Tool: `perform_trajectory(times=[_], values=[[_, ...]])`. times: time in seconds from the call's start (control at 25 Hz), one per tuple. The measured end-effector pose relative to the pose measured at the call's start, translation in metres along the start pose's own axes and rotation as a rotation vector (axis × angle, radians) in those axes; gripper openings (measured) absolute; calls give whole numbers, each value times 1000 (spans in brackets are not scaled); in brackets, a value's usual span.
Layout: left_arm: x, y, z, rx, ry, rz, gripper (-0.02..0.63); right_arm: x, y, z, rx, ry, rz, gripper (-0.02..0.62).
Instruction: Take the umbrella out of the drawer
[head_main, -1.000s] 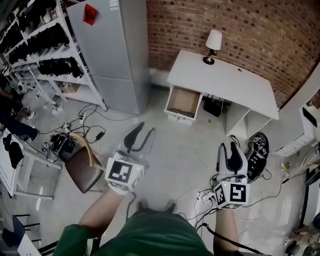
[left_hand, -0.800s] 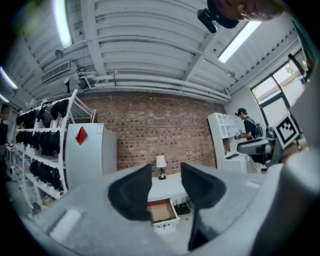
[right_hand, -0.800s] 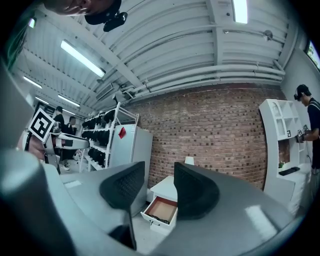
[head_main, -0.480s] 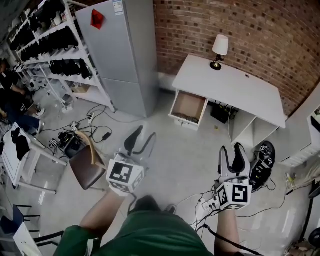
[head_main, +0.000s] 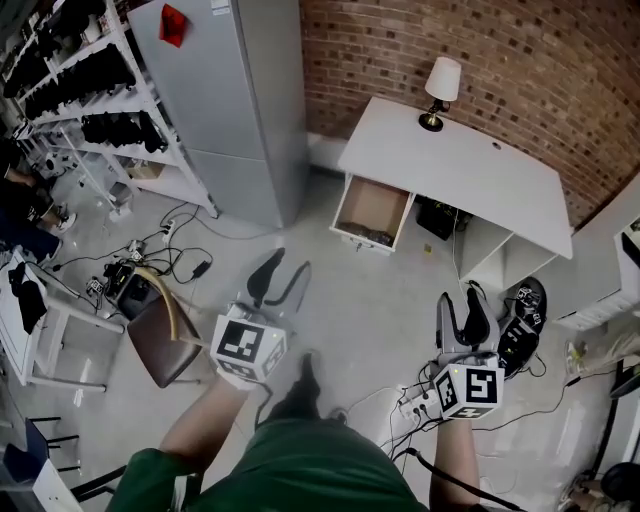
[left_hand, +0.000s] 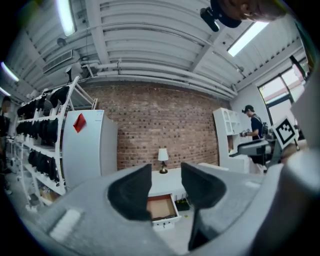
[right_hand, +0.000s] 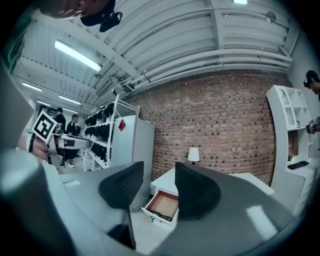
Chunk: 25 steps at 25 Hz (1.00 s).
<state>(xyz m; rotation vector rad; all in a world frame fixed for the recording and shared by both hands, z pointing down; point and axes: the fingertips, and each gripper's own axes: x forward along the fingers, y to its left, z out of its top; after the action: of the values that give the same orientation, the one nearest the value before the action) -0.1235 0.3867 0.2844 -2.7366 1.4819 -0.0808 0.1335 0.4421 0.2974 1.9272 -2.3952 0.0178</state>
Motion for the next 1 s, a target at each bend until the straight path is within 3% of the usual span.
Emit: perform_trajectory(times=[0.56,1.0], values=[[134,150,-61,-26,74,-48,183,191,14,-22,-34,134,-38,181],[198,189,-85,-58,119,-90,180,260,1,-37,-34,188,-62,181]])
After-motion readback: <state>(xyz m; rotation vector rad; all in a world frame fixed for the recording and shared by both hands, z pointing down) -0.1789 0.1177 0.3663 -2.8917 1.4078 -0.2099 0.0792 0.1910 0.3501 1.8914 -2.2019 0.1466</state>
